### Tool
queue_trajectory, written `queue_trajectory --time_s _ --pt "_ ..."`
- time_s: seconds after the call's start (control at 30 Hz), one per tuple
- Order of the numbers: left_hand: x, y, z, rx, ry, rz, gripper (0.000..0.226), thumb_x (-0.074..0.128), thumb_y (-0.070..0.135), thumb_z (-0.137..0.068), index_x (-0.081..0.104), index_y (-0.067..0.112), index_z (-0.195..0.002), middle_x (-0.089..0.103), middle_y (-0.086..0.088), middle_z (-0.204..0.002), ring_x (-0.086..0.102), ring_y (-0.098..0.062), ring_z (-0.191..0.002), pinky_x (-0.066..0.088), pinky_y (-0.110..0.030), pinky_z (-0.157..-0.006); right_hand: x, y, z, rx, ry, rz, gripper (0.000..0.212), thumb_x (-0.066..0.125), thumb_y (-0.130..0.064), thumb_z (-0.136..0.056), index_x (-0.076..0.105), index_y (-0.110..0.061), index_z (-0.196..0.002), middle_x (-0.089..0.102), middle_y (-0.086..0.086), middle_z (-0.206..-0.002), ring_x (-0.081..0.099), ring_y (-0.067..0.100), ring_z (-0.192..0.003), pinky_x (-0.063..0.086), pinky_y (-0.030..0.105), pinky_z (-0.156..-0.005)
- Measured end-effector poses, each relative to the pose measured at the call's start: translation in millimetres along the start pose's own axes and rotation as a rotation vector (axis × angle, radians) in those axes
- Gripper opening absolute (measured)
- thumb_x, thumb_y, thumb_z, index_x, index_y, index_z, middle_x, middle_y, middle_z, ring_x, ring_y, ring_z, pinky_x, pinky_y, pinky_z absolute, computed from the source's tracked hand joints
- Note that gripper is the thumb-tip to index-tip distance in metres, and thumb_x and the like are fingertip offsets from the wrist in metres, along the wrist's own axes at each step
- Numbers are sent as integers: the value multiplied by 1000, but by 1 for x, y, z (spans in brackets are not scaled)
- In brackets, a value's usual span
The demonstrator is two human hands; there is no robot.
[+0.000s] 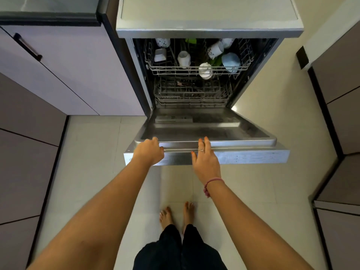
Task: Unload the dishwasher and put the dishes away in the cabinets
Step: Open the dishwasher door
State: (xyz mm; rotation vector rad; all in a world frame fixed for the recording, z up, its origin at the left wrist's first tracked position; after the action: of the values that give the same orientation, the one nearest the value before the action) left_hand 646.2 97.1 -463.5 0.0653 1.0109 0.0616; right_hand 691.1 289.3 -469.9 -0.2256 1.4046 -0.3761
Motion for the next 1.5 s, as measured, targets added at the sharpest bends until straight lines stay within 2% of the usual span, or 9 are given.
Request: queue_trajectory --time_s 0.1,0.2,0.3,0.57,0.73,0.93,1.07,1.3,1.5 --pt "27 -2 3 -26 -121 49 55 35 34 -99 26 6 -145 52 -20 -132 54 -39 -115 43 -43 -95 19 12 14 77 -126 73 52 40 -21 -99 29 -1 -146 28 18 -152 62 31 -103 54 35 -89" --pt "53 0 5 28 -220 -57 43 36 30 -98 43 10 -135 57 -17 -128 55 -34 -114 43 -40 -95 36 23 28 64 -221 171 52 34 -10 -100 18 -2 -149 22 16 -155 63 23 -92 53 29 -84" --pt "79 2 9 51 -322 -116 37 36 22 -98 47 8 -130 59 -16 -122 57 -31 -110 45 -37 -93 59 33 40 86 -327 179 55 34 -9 -101 13 -5 -151 21 12 -155 60 22 -105 49 29 -93" --pt "157 4 4 59 -514 -300 45 38 28 -95 46 11 -135 36 -16 -143 32 -33 -133 35 -44 -107 101 57 53 53 -522 368 43 39 -13 -98 36 -5 -141 45 13 -141 42 29 -129 31 40 -111" --pt "201 2 5 -48 -640 -207 41 44 16 -93 48 5 -132 36 -15 -142 41 -33 -129 35 -41 -107 144 70 65 82 -675 397 37 35 -11 -97 47 -2 -130 53 13 -131 47 27 -123 31 40 -109" --pt "256 1 9 70 -655 -71 39 31 16 -101 47 3 -134 46 -16 -141 44 -30 -129 29 -35 -108 204 94 95 117 -761 316 52 31 -14 -99 19 -2 -148 22 16 -154 25 31 -141 23 42 -116" --pt "304 -15 13 -64 -699 62 56 30 16 -99 11 -1 -149 29 -24 -150 33 -36 -136 27 -42 -113 252 122 120 122 -898 222 59 25 -8 -99 -2 -8 -151 -5 8 -160 1 25 -148 8 41 -119" --pt "376 -24 -9 -74 -696 176 50 16 28 -103 27 6 -147 19 -18 -156 26 -37 -139 17 -47 -115 313 154 123 77 -935 243 62 29 -2 -98 -1 -9 -152 -5 8 -160 -4 27 -147 8 44 -119" --pt "419 -31 -23 -113 -723 171 54 11 34 -102 18 11 -151 25 -23 -153 21 -37 -141 11 -50 -117 354 168 123 93 -955 255 57 23 -4 -99 1 -7 -151 -3 9 -160 -4 26 -147 7 44 -120"
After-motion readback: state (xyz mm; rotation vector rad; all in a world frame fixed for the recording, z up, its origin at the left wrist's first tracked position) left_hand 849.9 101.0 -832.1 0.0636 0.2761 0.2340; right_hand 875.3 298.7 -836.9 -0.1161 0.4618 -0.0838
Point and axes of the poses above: each hand's wrist, its own z-axis away from the middle knuckle, its own x-axis out of the palm, y = z × x, the point moved 8 cm from there along -z, towards the middle knuckle
